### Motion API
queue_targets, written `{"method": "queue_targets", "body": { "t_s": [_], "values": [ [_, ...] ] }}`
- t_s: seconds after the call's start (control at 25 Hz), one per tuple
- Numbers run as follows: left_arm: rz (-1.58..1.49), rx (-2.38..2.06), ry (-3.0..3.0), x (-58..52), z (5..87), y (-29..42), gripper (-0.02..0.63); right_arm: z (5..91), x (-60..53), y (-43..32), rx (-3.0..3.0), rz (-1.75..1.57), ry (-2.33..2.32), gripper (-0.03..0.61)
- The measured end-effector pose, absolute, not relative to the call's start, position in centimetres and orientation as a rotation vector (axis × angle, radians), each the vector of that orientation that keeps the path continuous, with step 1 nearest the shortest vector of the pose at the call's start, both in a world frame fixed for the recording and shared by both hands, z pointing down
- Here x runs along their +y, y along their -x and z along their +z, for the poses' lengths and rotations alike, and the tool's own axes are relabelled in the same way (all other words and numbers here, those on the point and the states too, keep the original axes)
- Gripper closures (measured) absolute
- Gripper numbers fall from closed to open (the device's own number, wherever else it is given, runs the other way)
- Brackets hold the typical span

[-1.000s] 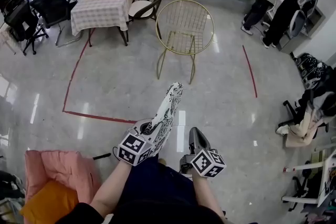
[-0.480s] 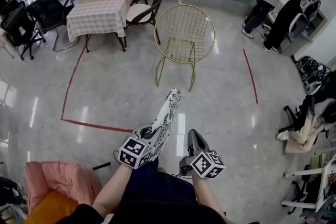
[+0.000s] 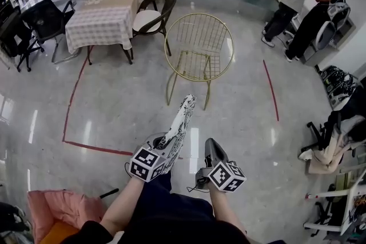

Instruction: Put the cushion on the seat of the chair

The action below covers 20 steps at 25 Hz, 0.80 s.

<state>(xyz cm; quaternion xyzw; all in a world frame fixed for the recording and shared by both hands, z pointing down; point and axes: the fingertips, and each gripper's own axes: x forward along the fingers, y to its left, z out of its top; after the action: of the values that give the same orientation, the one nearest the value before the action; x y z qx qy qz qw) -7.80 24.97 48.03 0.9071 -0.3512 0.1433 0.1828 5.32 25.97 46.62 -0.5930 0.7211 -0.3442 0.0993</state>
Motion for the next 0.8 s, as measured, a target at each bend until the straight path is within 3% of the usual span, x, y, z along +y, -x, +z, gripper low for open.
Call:
{"method": "queue_targets", "body": {
  "t_s": [0.8],
  "values": [
    [0.404, -0.897, -2.584, 15.9, 48.5, 7.2, 0.589, 46.6, 16.9, -6.5, 2.040, -0.938, 1.909, 0.555]
  ]
}}
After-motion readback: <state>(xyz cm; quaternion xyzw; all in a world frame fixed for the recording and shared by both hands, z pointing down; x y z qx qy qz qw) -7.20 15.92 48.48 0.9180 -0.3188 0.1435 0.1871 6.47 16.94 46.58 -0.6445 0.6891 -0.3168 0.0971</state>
